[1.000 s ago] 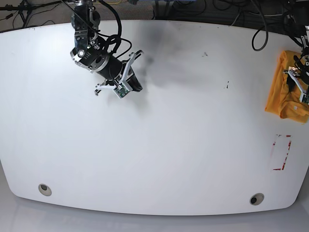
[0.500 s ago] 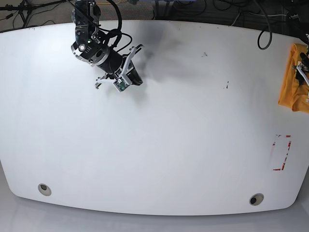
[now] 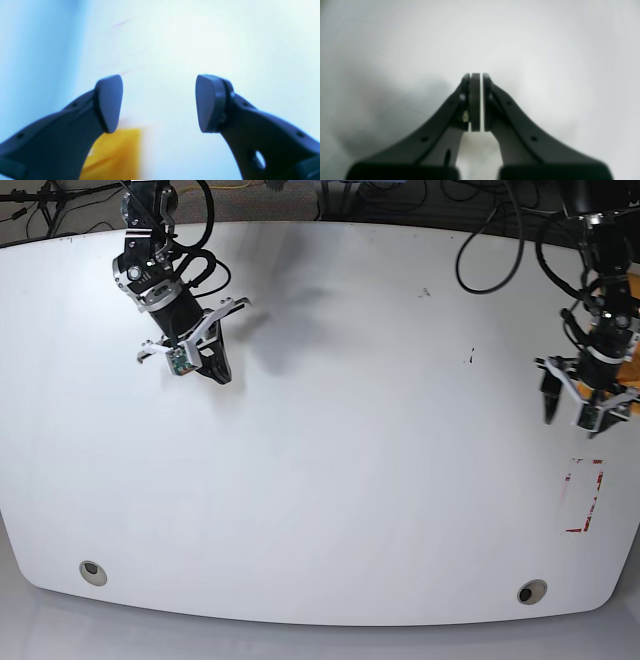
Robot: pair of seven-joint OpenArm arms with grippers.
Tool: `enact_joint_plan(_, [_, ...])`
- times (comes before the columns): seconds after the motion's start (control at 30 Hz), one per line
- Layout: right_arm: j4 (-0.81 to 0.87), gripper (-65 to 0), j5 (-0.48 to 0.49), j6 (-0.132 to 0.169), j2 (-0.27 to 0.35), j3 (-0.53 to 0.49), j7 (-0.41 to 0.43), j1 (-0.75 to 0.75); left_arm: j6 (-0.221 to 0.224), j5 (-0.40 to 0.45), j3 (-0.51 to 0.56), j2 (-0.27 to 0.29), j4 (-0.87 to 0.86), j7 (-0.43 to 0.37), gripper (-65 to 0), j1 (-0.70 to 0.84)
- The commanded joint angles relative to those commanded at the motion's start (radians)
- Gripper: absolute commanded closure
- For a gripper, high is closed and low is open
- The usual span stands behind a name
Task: Fold the T-shirt properly
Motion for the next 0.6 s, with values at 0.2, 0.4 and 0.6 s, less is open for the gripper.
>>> enact_joint_plan(0.2, [-0.032,-1.9,0.000,0.002,0.000,0.064,0.101,-0.086,0.144,0.074,0.089,0.115,0.041,-0.140,-42.1,0.120])
enact_joint_plan(0.4, [-0.029,-1.7,0.009,0.002,-0.003,0.092,0.204,-0.213,0.245,0.129,0.184,0.187,0.100,-0.298,-42.1,0.319])
enact_joint_plan(0.6, [-0.034,-1.6,0.011,0.008,-0.040,0.107,0.259,-0.315,0.284,0.129,0.244,0.230,0.152,-0.388,-42.1,0.514])
